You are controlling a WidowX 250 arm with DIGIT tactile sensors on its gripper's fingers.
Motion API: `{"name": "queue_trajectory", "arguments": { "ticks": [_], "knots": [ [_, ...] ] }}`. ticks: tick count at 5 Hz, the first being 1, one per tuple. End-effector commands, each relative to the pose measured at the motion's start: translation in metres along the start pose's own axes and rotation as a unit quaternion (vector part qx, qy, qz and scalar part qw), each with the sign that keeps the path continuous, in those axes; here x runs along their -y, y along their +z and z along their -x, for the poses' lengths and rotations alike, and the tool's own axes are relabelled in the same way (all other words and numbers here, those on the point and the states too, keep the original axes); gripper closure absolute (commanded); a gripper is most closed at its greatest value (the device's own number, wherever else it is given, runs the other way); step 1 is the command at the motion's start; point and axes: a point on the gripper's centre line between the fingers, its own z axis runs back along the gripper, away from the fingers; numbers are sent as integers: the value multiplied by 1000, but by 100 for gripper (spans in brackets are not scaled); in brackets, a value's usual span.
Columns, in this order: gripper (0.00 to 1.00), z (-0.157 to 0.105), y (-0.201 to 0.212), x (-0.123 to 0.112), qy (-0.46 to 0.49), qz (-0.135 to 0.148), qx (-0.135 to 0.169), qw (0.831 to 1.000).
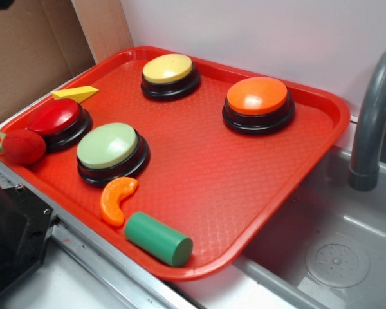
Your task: Push the yellow button.
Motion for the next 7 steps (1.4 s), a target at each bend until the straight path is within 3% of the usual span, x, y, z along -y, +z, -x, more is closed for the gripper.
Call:
{"name": "queue_trajectory", "arguments": {
  "ticks": [1,2,3,6,7],
  "knots": [
    [0,0,0,0,0,0,0,1000],
    [0,-25,-30,-18,23,-22,-10,999],
    [0,-72,-69,-61,52,-2,10,999],
    [0,-72,-69,-61,52,-2,10,999],
    [0,-118,-94,-66,52,-61,-32,996]
  ]
}}
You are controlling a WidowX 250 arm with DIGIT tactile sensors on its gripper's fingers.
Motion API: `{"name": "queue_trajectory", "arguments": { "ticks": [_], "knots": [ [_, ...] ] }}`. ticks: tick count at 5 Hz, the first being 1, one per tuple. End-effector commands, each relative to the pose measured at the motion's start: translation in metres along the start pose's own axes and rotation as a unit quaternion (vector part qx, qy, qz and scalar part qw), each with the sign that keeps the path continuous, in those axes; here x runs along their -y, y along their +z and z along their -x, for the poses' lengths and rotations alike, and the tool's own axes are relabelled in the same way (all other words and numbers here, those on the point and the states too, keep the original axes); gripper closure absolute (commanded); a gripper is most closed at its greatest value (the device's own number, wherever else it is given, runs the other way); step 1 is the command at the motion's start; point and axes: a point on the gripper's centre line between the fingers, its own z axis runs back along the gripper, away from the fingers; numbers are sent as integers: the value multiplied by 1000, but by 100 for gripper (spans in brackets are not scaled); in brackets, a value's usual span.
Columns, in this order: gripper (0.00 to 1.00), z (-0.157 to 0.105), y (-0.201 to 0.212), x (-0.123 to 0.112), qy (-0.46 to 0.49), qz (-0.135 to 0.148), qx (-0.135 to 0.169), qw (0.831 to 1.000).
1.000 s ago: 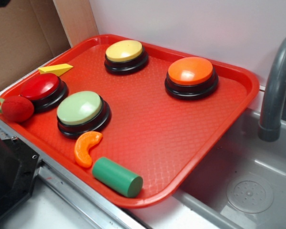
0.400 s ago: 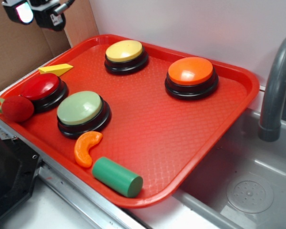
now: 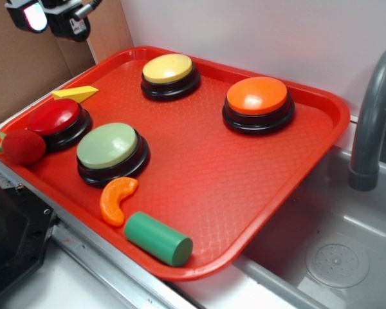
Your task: Push the yellow button.
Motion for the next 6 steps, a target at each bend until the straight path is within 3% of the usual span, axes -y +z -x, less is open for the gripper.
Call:
{"name": "queue_trajectory", "arguments": {
  "ticks": [1,2,4,5,6],
  "knots": [
    [0,-88,-26,8,-59,-111,-1,992],
    [0,-110,-42,5,-103,-129,42,985],
    [0,-124,-89,-15,-105,-80,84,988],
    [0,-133,-107,-19,-92,-56,76,991],
    [0,-139,-115,-15,-97,-53,66,992]
  ]
}}
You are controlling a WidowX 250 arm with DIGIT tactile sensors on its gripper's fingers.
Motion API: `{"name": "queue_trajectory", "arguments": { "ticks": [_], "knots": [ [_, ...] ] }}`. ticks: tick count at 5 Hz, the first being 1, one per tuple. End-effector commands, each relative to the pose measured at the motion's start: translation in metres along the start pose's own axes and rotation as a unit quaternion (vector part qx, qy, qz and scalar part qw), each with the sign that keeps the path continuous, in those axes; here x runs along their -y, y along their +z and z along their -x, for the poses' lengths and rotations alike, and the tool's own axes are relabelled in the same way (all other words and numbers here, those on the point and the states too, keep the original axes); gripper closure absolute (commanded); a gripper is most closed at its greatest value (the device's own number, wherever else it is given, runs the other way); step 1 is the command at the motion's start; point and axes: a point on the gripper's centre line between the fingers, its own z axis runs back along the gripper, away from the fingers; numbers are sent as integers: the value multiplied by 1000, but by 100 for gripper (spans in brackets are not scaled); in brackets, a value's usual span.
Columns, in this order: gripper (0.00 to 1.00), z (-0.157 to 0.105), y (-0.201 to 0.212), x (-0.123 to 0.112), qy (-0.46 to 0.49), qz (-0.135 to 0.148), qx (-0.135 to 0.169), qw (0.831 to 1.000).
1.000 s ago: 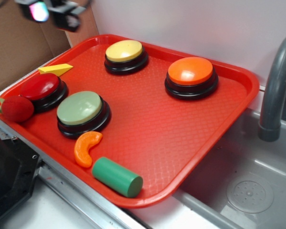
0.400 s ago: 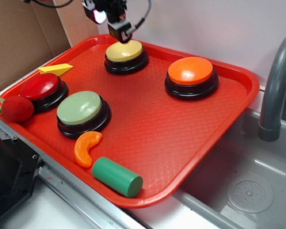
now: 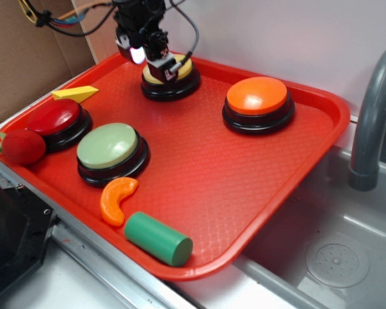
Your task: Push the yellow button.
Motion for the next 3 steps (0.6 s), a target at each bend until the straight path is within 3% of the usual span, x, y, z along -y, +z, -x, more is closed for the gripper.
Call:
{"name": "queue_trajectory", "arguments": {
  "ticks": [1,2,3],
  "knots": [
    [0,-20,10,8,-6,-6,13,1000],
    [0,-13,36,14,-13,-13,23,1000],
    [0,12,81,17,2,-13,52,999]
  ]
}}
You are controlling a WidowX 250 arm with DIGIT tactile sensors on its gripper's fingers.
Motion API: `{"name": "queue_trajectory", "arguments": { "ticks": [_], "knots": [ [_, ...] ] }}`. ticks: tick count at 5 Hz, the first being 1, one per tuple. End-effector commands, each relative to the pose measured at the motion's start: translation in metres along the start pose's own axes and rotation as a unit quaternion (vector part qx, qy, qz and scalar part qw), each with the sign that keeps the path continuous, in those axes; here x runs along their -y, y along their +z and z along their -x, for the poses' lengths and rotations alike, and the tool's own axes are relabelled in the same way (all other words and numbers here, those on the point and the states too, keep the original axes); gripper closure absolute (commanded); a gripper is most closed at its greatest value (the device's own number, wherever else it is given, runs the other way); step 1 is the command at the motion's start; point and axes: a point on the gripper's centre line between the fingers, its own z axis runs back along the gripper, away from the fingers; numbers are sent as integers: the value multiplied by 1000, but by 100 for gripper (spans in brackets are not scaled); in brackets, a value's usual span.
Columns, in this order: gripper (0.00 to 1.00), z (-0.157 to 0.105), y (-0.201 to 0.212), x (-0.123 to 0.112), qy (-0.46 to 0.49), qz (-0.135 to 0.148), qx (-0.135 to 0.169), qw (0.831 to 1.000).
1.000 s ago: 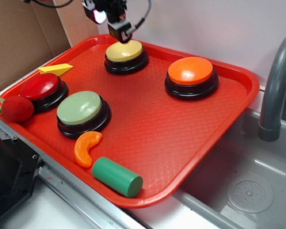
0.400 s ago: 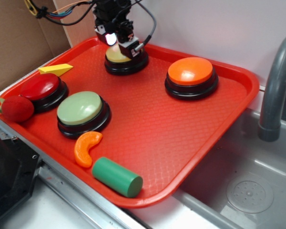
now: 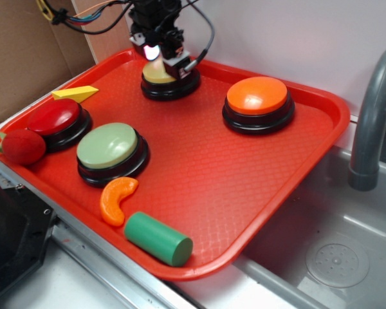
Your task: Push the yellow button.
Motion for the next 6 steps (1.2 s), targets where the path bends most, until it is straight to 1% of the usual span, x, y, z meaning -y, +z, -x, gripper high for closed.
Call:
{"name": "queue_trajectory", "arguments": {
  "ticks": [1,2,3,4,5,6],
  "knots": [
    [0,29,85,-1,33,16,53,998],
    [0,34,92,-4,47,37,28,998],
    [0,36,98,-2,57,41,3,997],
    [0,38,102,-1,63,44,-2,997],
    [0,41,109,0,62,44,3,997],
    [0,44,117,3,71,36,-4,997]
  ]
}}
